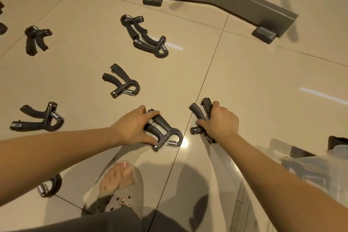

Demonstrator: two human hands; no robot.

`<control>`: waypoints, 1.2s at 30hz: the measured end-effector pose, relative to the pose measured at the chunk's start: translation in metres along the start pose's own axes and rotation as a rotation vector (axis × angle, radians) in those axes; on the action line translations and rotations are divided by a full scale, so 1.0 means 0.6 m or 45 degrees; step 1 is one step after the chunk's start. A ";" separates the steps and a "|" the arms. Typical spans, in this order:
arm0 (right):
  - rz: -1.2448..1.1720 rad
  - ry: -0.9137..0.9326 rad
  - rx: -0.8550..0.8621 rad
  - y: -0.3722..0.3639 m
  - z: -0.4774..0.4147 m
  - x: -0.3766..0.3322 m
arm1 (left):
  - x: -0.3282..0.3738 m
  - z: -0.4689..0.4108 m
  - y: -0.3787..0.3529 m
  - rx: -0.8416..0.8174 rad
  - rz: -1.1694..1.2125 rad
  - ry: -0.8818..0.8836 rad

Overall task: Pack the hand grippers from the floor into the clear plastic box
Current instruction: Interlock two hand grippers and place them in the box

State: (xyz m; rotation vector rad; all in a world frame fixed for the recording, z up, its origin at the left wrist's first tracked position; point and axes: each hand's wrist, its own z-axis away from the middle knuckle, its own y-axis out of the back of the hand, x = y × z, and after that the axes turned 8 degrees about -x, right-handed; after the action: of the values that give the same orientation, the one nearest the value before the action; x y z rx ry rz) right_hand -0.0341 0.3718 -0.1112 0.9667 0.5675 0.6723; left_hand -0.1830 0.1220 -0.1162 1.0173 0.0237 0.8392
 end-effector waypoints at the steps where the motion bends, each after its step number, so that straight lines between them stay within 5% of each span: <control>1: -0.027 -0.024 -0.023 0.003 0.004 0.004 | -0.001 0.004 -0.005 -0.008 0.020 -0.001; 4: -0.095 -0.035 -0.081 0.011 0.013 0.017 | -0.006 0.011 -0.008 0.057 -0.134 -0.055; 8: 0.163 0.248 0.020 0.014 0.020 0.029 | 0.000 0.008 -0.022 0.121 -0.355 -0.202; 12: 0.576 0.753 0.027 0.015 0.010 0.039 | 0.010 0.011 -0.039 0.110 -0.290 -0.209; 15: 0.693 0.892 -0.089 0.017 0.000 0.044 | 0.005 0.018 -0.047 0.109 -0.094 -0.150; 26: 0.830 0.759 -0.048 0.017 0.017 0.087 | 0.015 0.037 -0.054 0.076 0.303 -0.062; 36: 0.442 0.595 -0.089 0.040 0.078 0.101 | 0.072 0.079 -0.049 0.172 0.398 -0.140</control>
State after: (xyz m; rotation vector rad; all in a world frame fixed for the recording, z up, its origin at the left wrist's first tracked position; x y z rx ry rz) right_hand 0.0324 0.4001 -0.0771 0.8510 0.7872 1.2392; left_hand -0.1165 0.1068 -0.0971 1.2119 -0.1787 1.0748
